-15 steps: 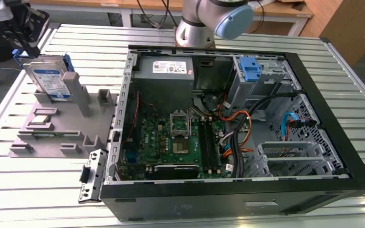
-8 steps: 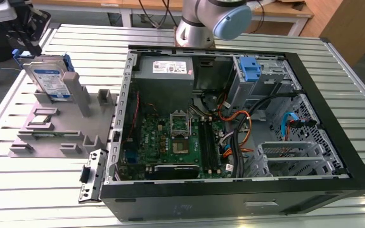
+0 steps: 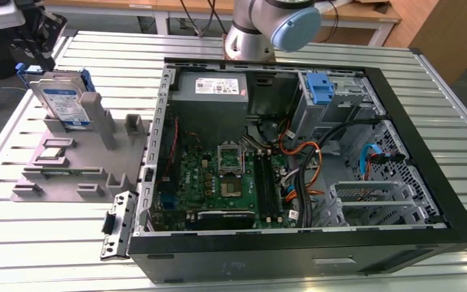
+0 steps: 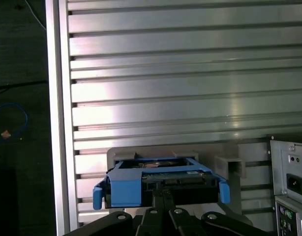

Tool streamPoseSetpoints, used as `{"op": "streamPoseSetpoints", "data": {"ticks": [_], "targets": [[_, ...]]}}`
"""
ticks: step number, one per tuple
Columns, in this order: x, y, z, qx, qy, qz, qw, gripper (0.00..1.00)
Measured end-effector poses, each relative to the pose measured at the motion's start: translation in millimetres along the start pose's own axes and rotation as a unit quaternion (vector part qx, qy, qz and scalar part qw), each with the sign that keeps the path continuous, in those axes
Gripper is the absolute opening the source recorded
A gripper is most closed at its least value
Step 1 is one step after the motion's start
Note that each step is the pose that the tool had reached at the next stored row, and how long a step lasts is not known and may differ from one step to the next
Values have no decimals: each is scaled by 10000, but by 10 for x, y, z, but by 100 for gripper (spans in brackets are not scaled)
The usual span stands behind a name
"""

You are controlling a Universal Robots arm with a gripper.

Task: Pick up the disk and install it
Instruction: 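Reach for the disk, then pick up the disk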

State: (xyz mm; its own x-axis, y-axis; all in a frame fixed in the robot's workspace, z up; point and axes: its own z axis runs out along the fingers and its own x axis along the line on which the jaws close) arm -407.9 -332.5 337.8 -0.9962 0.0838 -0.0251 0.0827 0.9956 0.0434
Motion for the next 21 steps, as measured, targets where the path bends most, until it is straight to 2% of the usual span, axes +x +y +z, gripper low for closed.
{"op": "streamPoseSetpoints", "data": {"ticks": [6, 8, 21], "targets": [[4, -1, 27, 3, 1, 0, 10000, 10], [3, 1, -3, 3, 0, 0, 10000, 10], [2, 1, -22, 3, 0, 0, 10000, 10]]}}
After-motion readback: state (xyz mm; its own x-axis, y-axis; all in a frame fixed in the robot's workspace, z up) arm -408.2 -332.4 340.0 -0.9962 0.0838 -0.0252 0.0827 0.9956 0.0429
